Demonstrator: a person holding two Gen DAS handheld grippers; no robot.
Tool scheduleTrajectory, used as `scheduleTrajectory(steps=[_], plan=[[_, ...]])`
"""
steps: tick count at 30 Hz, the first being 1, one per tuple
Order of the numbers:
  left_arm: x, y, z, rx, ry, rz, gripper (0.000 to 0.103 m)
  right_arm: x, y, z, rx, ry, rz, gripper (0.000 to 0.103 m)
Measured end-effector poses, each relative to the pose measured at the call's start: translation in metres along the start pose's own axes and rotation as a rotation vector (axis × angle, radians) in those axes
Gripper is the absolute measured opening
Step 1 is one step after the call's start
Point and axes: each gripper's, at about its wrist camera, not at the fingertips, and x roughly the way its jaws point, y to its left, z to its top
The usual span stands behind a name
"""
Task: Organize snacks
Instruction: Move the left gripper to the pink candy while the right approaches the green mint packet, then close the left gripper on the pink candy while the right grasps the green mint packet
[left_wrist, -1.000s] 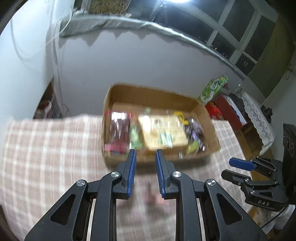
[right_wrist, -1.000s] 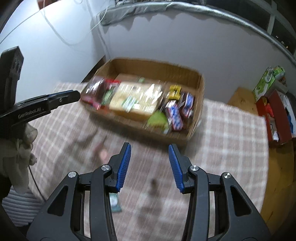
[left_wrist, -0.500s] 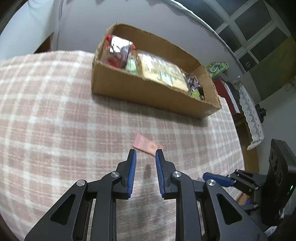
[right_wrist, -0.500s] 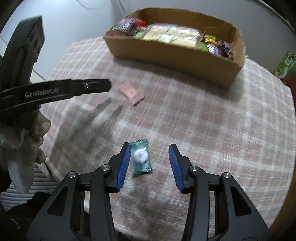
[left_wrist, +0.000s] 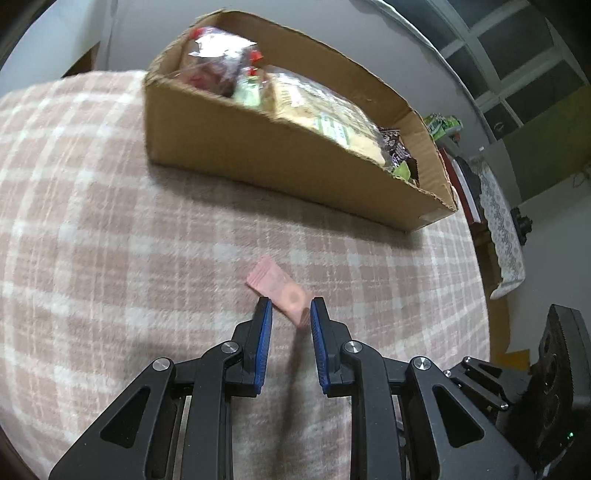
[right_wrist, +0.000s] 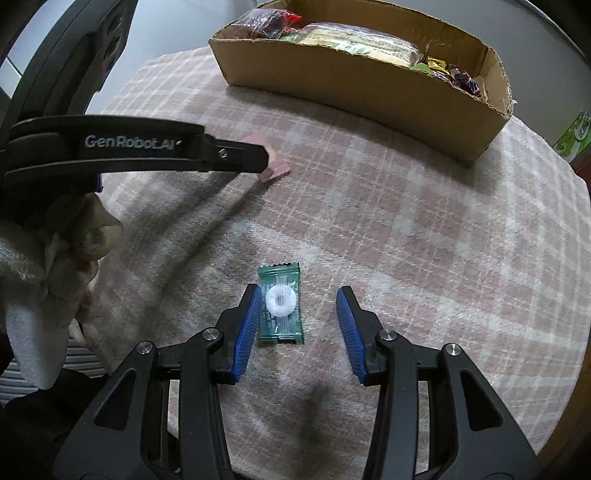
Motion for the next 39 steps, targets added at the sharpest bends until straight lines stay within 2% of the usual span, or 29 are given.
scheduleTrajectory(steps=[6, 9, 15, 20, 25, 34, 39], plan=[[0.007, -0.009, 0.009, 0.057, -0.003, 0.035, 0.019, 0.006, 0.001, 0.008, -0.003, -0.002, -0.026, 0.044], [0.010, -0.018, 0.011, 0.106, -0.004, 0.052, 0.028, 0.006, -0.004, 0.009, 0.007, -0.004, -0.047, 0.044], [0.015, -0.036, 0.005, 0.247, -0.009, 0.140, 0.030, 0.005, -0.027, 0.008, 0.067, -0.009, -0.075, 0.044], [0.017, -0.046, -0.003, 0.334, -0.028, 0.210, 0.029, 0.003, -0.039, 0.008, 0.110, -0.014, -0.063, 0.044], [0.016, -0.042, -0.003, 0.336, -0.043, 0.224, 0.018, -0.003, -0.045, 0.002, 0.120, -0.015, -0.064, 0.044], [0.008, -0.034, -0.011, 0.337, -0.046, 0.210, 0.018, -0.011, -0.041, -0.017, 0.189, 0.009, -0.034, 0.044], [0.002, -0.028, -0.015, 0.328, -0.048, 0.209, 0.017, -0.007, -0.038, -0.010, 0.222, 0.000, -0.028, 0.044]])
